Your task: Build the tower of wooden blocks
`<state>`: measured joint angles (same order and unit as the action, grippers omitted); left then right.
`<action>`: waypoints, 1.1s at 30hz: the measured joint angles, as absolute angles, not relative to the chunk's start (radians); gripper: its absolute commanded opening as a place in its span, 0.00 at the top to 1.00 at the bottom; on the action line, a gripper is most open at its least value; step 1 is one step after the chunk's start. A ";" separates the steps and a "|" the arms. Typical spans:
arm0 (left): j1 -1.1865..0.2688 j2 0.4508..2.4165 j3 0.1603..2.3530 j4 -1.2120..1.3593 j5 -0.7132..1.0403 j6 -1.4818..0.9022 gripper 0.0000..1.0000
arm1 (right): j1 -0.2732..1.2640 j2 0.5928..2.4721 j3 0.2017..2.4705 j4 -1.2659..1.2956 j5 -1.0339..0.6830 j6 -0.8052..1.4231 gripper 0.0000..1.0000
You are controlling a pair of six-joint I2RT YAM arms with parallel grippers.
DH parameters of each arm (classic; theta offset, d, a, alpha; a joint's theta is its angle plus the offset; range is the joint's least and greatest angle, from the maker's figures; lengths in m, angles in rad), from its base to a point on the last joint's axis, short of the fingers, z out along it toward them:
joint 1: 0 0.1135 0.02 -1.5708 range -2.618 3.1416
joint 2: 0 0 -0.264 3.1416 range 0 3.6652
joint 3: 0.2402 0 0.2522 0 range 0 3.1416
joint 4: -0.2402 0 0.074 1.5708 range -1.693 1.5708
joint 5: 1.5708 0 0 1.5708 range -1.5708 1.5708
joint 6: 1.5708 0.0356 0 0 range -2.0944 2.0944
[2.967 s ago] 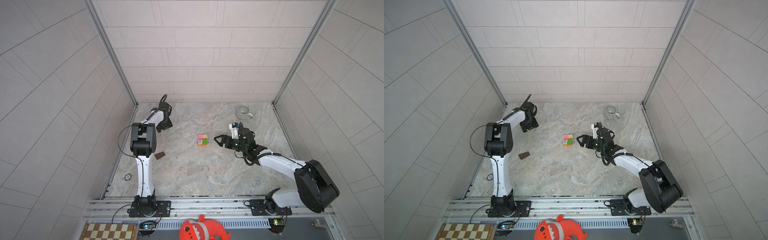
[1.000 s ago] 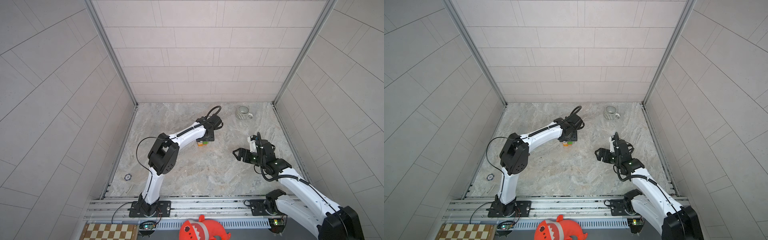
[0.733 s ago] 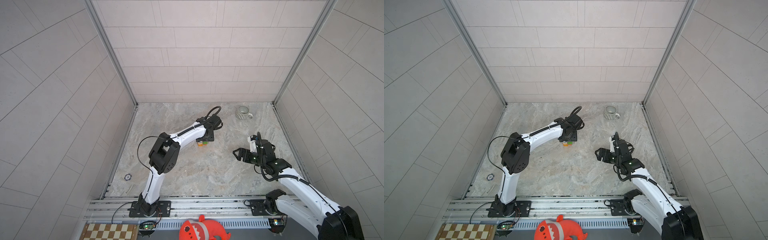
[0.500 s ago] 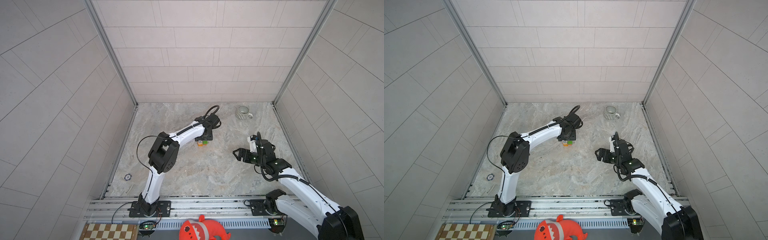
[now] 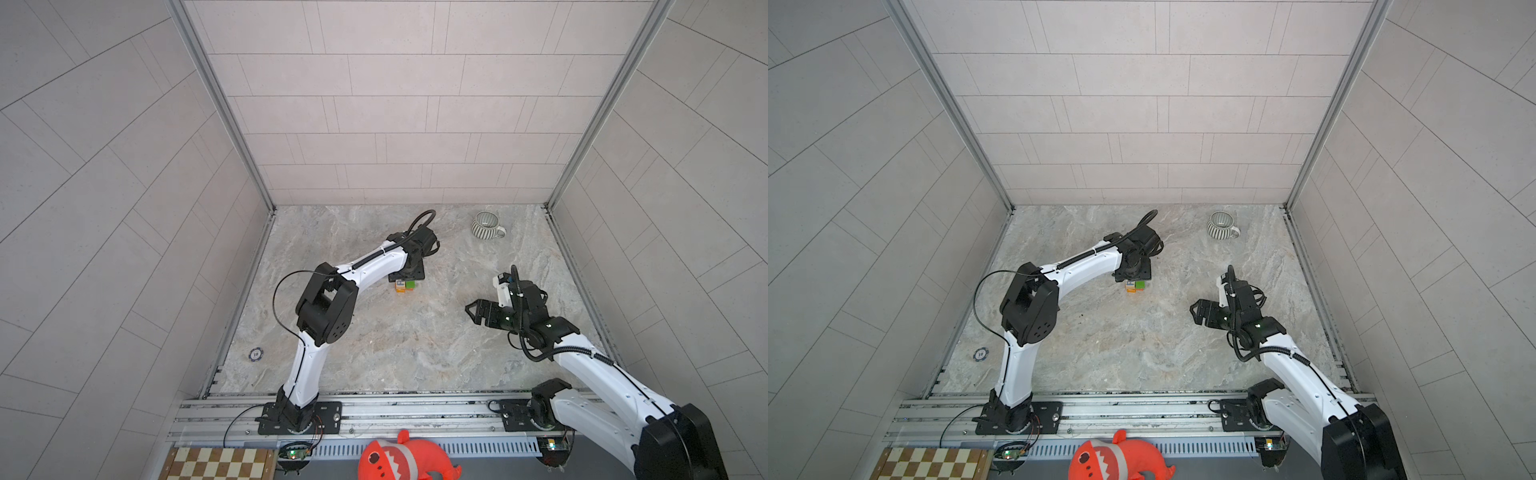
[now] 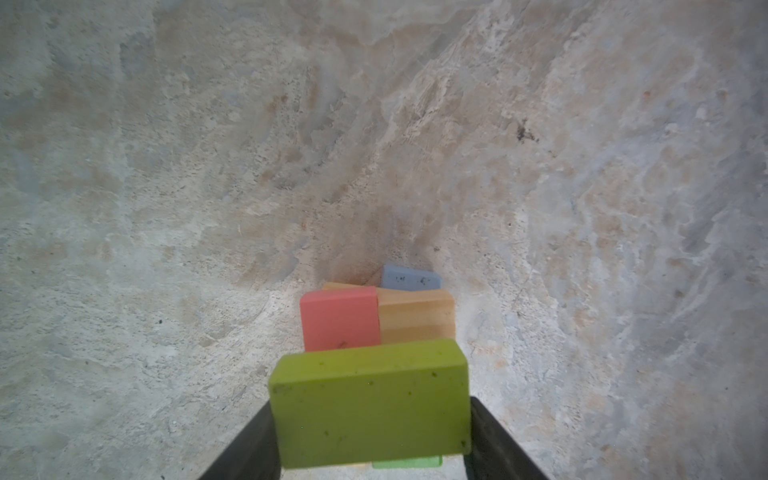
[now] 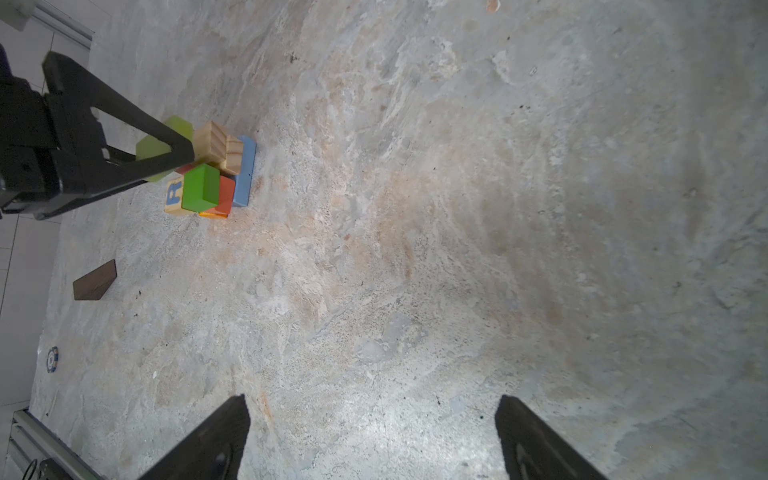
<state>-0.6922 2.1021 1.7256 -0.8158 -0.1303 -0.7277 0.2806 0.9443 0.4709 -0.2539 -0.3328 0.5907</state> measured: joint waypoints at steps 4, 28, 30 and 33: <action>-0.692 2.102 1.726 -0.816 -0.123 -0.715 0.26 | 0.281 0.950 0.471 -0.251 -0.333 0.591 0.06; -0.380 1.431 1.185 -0.859 -0.202 -0.763 0.00 | 0.281 1.000 0.532 -0.220 -0.362 0.581 0.05; -0.319 1.357 1.084 -0.847 -0.207 -0.776 0.00 | 0.286 1.018 0.542 -0.205 -0.372 0.584 0.04; -0.252 1.280 0.976 -0.846 -0.210 -0.786 0.00 | 0.301 1.056 0.569 -0.183 -0.385 0.587 0.04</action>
<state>-0.2516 1.2800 0.9756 -0.8463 -0.2104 -0.7860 0.3012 1.0561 0.5690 -0.1833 -0.3851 0.5873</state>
